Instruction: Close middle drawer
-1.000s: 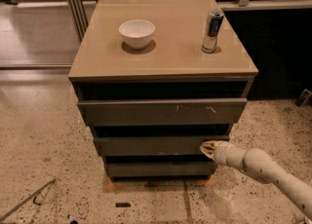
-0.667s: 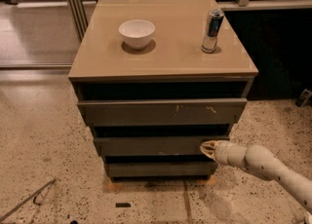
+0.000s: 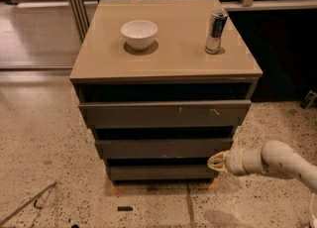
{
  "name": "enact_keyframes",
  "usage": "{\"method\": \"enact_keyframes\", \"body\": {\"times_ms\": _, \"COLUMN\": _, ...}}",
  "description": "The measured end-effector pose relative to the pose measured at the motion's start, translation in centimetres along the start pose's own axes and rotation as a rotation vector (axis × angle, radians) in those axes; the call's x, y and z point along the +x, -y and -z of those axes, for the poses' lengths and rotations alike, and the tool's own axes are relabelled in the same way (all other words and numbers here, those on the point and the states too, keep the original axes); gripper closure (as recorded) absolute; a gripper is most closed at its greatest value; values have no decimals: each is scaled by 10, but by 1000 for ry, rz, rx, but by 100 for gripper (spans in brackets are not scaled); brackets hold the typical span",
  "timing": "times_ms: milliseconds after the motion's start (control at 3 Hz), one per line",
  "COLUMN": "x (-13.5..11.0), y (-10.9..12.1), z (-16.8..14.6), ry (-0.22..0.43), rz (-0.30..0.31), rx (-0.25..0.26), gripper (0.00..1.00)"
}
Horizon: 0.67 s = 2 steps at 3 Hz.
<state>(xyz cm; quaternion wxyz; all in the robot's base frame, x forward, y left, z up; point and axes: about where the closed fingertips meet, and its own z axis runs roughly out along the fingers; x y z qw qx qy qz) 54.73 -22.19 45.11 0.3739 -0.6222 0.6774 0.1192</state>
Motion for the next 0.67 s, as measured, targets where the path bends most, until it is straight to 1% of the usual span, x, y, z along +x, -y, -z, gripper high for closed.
{"method": "enact_keyframes", "body": {"times_ms": 333, "x": -30, "y": -35, "z": 36, "ry": 8, "rz": -55, "rx": -113, "gripper": 100}}
{"method": "enact_keyframes", "body": {"times_ms": 667, "x": -34, "y": -36, "z": 37, "ry": 9, "rz": -47, "rx": -126, "gripper": 81}}
